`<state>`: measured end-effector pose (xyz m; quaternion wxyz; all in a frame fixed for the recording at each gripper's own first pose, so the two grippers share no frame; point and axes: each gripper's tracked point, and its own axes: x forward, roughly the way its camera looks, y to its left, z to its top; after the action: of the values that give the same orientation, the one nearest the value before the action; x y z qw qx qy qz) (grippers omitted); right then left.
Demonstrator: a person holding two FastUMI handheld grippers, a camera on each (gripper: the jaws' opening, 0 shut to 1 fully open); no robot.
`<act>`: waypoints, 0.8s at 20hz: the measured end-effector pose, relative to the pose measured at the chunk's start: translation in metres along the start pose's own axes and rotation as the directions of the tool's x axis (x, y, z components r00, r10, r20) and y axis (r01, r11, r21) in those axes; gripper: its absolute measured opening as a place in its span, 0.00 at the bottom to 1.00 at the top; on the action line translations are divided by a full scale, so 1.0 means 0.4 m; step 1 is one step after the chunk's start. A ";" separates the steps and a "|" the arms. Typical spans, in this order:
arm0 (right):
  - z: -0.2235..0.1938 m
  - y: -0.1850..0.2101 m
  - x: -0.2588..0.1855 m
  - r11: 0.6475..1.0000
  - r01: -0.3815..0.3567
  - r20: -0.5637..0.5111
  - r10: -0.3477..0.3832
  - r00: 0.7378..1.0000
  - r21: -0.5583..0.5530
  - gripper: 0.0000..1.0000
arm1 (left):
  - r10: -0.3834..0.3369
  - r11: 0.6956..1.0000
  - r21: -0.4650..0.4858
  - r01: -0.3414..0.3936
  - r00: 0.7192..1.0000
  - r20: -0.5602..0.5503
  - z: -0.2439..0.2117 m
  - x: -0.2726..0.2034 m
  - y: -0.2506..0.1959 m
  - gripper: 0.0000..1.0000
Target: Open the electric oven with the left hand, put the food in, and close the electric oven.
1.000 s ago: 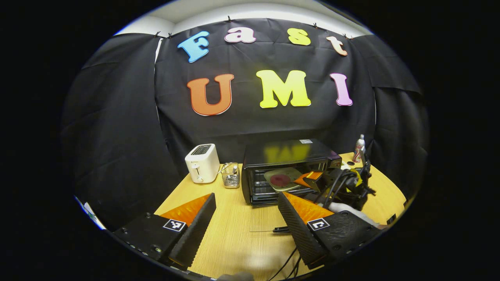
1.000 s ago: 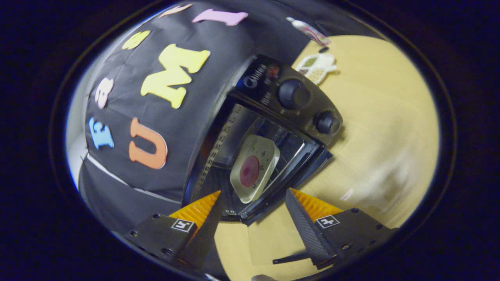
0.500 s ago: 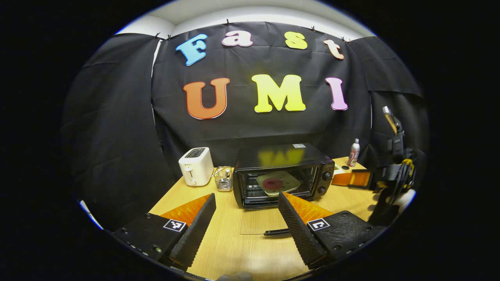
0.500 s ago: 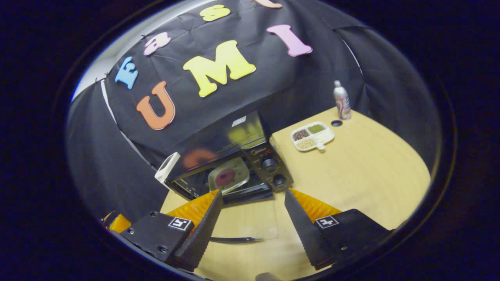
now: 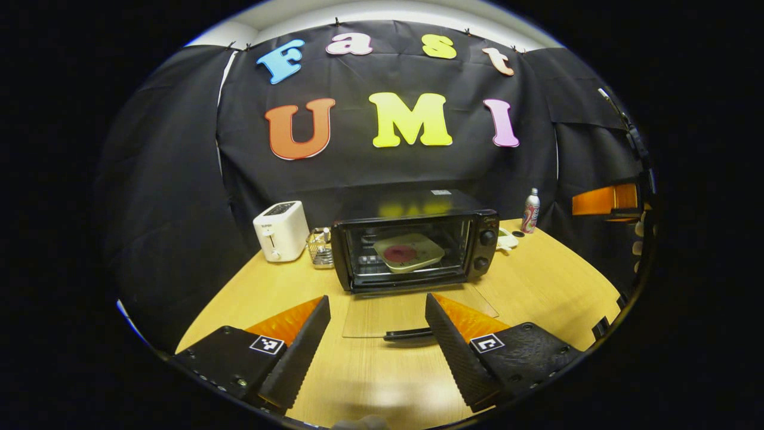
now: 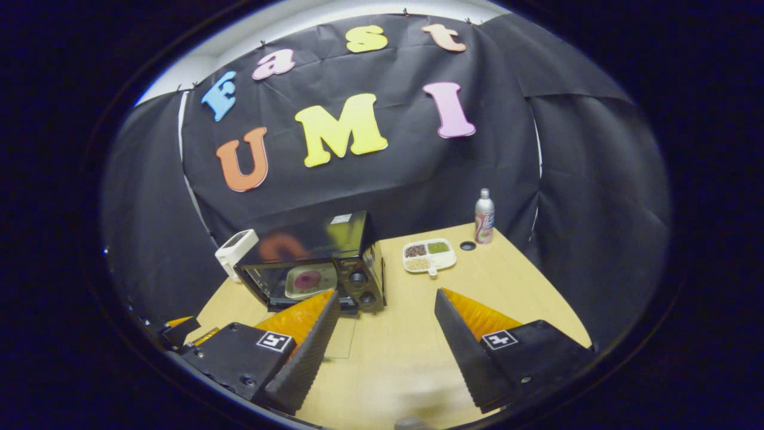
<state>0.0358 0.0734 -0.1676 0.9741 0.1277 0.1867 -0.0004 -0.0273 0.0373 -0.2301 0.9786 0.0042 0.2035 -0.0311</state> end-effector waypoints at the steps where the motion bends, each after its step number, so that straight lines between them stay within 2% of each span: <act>1: 0.013 0.000 -0.016 1.000 -0.002 0.008 0.002 1.000 -0.010 0.95 | -0.009 1.000 -0.009 0.009 1.000 -0.015 -0.032 0.010 -0.016 0.97; 7: 0.074 -0.062 -0.076 0.995 0.063 0.065 -0.058 0.996 -0.073 0.95 | -0.059 0.997 -0.052 0.052 0.989 -0.133 -0.192 0.063 -0.090 0.98; 9: 0.077 -0.080 -0.090 0.991 0.089 0.073 -0.081 0.994 -0.105 0.95 | -0.077 0.996 -0.047 0.070 0.982 -0.173 -0.238 0.083 -0.115 0.98; 12: 0.072 -0.106 -0.103 0.988 0.120 0.059 -0.115 0.992 -0.092 0.96 | -0.094 0.996 -0.027 0.090 0.972 -0.214 -0.291 0.117 -0.139 0.97; 13: 0.071 -0.115 -0.107 0.988 0.130 0.056 -0.126 0.990 -0.087 1.00 | -0.092 0.996 -0.020 0.089 0.969 -0.232 -0.313 0.129 -0.146 0.97; 14: 0.064 -0.122 -0.110 0.986 0.139 0.049 -0.135 0.990 -0.087 0.95 | -0.096 0.995 -0.022 0.093 0.964 -0.249 -0.331 0.141 -0.154 0.97; 16: 0.070 -0.136 -0.118 0.983 0.159 0.049 -0.155 0.987 -0.093 0.95 | -0.101 0.995 -0.034 0.096 0.959 -0.265 -0.355 0.158 -0.168 0.98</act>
<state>-0.0007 0.0117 -0.1387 0.9798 0.0651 0.1755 -0.0708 -0.0302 -0.0305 -0.3851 0.9395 -0.0118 0.3335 -0.0770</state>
